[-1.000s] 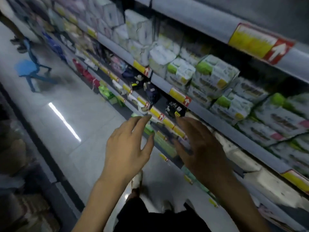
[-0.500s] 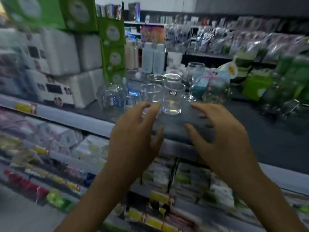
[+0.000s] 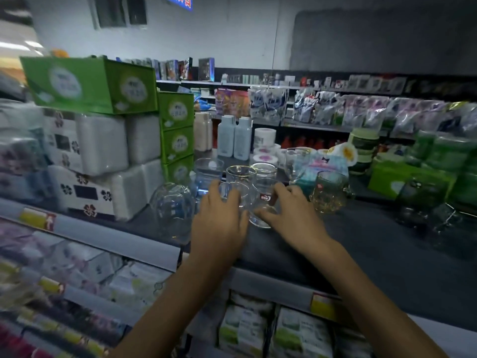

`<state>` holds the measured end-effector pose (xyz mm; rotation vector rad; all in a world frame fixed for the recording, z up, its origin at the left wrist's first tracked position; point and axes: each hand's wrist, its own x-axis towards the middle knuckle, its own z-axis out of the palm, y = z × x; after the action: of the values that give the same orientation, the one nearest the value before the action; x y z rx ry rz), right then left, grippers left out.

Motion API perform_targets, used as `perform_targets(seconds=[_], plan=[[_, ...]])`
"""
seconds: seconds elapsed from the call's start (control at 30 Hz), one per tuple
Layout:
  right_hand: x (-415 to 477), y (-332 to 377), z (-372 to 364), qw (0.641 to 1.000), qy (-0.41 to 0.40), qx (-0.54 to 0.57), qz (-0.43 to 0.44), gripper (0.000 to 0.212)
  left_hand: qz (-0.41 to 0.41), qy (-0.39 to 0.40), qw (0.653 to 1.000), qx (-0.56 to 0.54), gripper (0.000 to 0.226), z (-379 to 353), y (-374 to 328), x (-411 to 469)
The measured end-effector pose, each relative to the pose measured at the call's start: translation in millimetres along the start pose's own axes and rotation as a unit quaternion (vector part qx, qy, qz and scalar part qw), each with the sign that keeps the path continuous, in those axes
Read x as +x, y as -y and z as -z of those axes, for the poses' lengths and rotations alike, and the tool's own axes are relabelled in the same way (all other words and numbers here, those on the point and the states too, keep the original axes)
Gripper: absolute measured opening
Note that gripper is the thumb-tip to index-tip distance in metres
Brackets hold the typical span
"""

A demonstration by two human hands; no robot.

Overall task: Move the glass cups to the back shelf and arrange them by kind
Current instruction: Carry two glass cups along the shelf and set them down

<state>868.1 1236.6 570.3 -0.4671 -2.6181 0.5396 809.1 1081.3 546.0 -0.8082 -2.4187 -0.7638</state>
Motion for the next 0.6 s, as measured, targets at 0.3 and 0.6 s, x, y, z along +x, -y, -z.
perform_targets(seconds=[0.3, 0.6], plan=[[-9.0, -0.3, 5.6, 0.996, -0.063, 0.062, -0.005, 0.044, 0.025, -0.001, 0.988, -0.150, 0.015, 11.9, 3.2, -5.6], [-99.9, -1.7, 64.6, 0.945, -0.214, 0.248, -0.005, 0.029, -0.074, -0.005, 0.934, -0.350, 0.013, 35.5, -14.4, -28.4]])
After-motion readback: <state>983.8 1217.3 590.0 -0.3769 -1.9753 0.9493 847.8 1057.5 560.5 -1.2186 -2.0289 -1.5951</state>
